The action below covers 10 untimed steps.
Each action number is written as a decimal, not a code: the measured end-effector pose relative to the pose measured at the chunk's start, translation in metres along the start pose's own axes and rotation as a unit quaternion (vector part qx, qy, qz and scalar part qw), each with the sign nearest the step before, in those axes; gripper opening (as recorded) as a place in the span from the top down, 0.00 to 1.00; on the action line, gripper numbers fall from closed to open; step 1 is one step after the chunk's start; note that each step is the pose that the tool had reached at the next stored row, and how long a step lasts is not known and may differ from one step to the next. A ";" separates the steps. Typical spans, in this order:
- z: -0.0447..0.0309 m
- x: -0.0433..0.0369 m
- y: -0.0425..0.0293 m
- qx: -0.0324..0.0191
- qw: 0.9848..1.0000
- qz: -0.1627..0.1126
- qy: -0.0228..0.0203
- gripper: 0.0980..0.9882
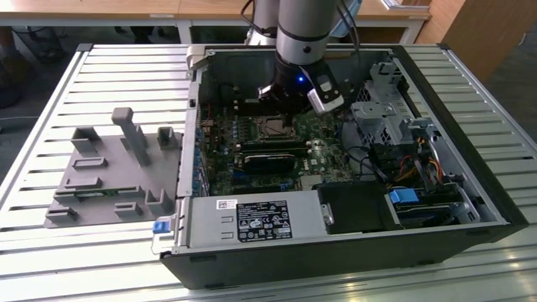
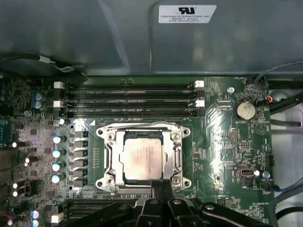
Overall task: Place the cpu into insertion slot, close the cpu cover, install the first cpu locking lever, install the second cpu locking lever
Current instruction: 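Install the second cpu locking lever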
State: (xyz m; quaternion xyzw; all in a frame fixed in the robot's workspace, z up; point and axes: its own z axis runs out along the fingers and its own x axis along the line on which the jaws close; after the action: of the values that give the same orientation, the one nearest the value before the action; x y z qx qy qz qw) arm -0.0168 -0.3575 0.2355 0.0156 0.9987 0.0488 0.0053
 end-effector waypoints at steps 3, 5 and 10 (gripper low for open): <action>0.0004 -0.0001 -0.0042 0.000 1.000 0.000 0.000 0.99; 0.0005 -0.0001 -0.0076 0.000 1.000 0.000 0.000 0.99; 0.0010 0.0061 -0.0109 0.000 1.000 0.000 0.000 0.99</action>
State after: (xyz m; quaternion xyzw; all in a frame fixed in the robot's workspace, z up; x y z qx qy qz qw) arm -0.0232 -0.3680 0.2334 0.0151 0.9987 0.0490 0.0053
